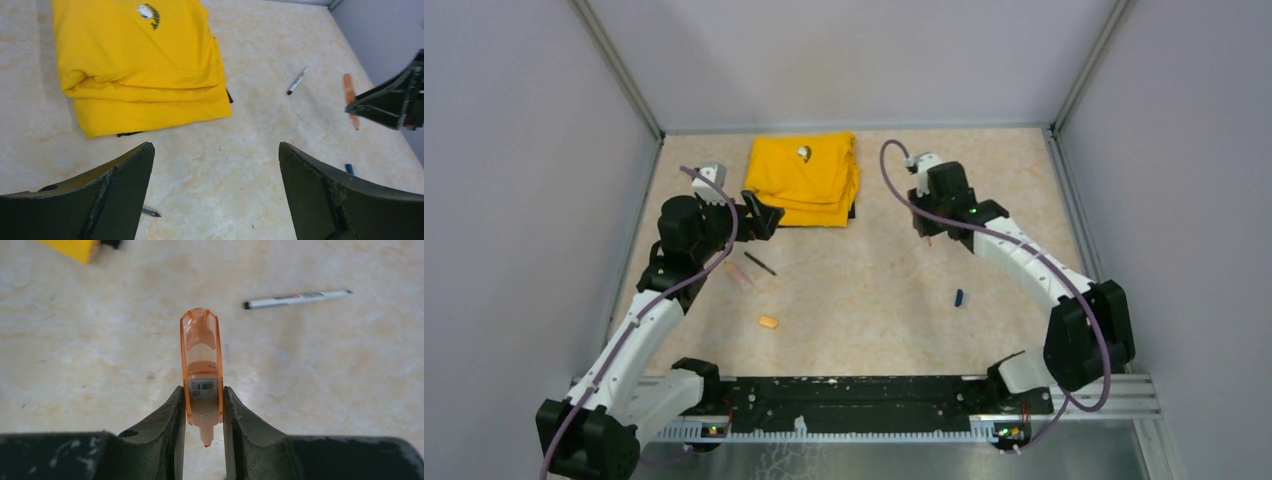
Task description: Insert the pens into the pen caps
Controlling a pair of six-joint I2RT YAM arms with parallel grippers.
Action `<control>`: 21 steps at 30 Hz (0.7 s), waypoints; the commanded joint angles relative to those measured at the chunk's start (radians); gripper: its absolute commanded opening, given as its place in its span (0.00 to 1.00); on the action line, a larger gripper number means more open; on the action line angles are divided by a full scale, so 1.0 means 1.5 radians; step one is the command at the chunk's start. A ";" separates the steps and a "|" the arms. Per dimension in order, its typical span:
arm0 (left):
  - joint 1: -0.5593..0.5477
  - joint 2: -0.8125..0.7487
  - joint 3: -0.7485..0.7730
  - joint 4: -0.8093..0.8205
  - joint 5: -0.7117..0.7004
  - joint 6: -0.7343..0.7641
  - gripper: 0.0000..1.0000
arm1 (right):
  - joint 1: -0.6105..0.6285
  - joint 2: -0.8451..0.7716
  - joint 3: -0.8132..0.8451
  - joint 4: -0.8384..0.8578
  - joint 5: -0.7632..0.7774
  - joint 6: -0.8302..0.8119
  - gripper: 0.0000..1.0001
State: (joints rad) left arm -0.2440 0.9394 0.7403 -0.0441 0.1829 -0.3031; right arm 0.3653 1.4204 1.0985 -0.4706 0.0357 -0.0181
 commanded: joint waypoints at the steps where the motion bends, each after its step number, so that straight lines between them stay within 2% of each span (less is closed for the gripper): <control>1: 0.003 -0.012 -0.016 0.101 0.144 -0.011 0.99 | 0.125 -0.050 -0.049 0.126 -0.006 0.035 0.05; 4: 0.003 -0.008 -0.018 0.131 0.211 -0.019 0.99 | 0.206 -0.064 -0.065 0.215 -0.007 0.085 0.04; 9: 0.002 0.004 -0.011 0.136 0.266 -0.025 0.98 | 0.296 -0.080 -0.090 0.331 -0.009 0.116 0.04; 15: -0.003 0.039 0.019 0.161 0.316 -0.051 0.94 | 0.339 -0.091 -0.109 0.399 0.010 0.094 0.04; 21: -0.045 0.098 0.083 0.182 0.303 -0.050 0.94 | 0.350 -0.095 -0.100 0.403 0.040 0.085 0.04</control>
State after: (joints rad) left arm -0.2710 1.0489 0.7822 0.1501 0.6094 -0.3721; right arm 0.8780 1.3216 0.9306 0.0505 0.0528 0.1196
